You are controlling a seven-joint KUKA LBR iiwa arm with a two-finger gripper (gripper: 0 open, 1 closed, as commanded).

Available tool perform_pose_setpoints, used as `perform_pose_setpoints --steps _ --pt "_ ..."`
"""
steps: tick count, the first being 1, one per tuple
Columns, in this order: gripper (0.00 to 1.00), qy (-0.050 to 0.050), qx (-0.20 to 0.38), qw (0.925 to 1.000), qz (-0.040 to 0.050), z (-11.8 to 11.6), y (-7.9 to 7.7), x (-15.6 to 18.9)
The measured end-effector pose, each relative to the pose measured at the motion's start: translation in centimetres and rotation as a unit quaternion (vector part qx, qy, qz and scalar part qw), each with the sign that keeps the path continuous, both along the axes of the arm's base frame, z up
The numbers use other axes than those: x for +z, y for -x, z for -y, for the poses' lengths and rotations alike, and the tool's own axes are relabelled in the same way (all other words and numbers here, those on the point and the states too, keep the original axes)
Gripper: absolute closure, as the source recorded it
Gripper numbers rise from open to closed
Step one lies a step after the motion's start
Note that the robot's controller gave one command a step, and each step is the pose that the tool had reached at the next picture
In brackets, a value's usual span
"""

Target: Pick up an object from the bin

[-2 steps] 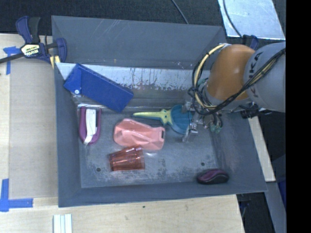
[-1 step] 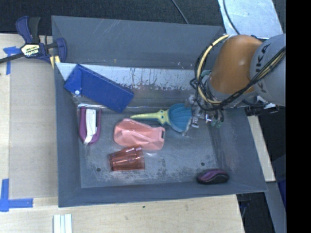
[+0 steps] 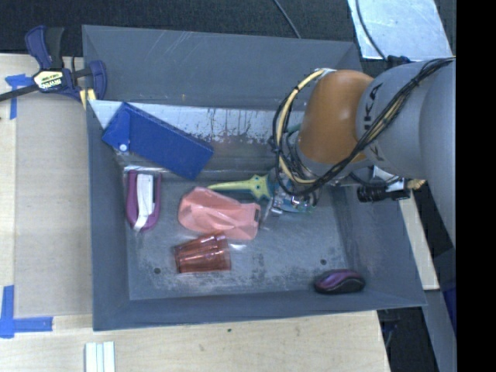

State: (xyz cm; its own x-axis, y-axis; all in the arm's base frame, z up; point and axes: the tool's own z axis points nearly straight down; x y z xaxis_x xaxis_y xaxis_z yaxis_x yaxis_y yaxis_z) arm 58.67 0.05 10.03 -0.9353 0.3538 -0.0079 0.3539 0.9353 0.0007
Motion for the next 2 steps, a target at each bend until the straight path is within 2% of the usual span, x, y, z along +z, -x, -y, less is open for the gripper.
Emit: perform_pose_setpoints --steps 1,2 --pt "0.0 -0.001 -0.258 0.9662 0.0082 -0.7 -1.5 -2.9" --pt "1.0 0.003 -0.135 0.9909 0.0041 -3.9 1.2 -2.7"
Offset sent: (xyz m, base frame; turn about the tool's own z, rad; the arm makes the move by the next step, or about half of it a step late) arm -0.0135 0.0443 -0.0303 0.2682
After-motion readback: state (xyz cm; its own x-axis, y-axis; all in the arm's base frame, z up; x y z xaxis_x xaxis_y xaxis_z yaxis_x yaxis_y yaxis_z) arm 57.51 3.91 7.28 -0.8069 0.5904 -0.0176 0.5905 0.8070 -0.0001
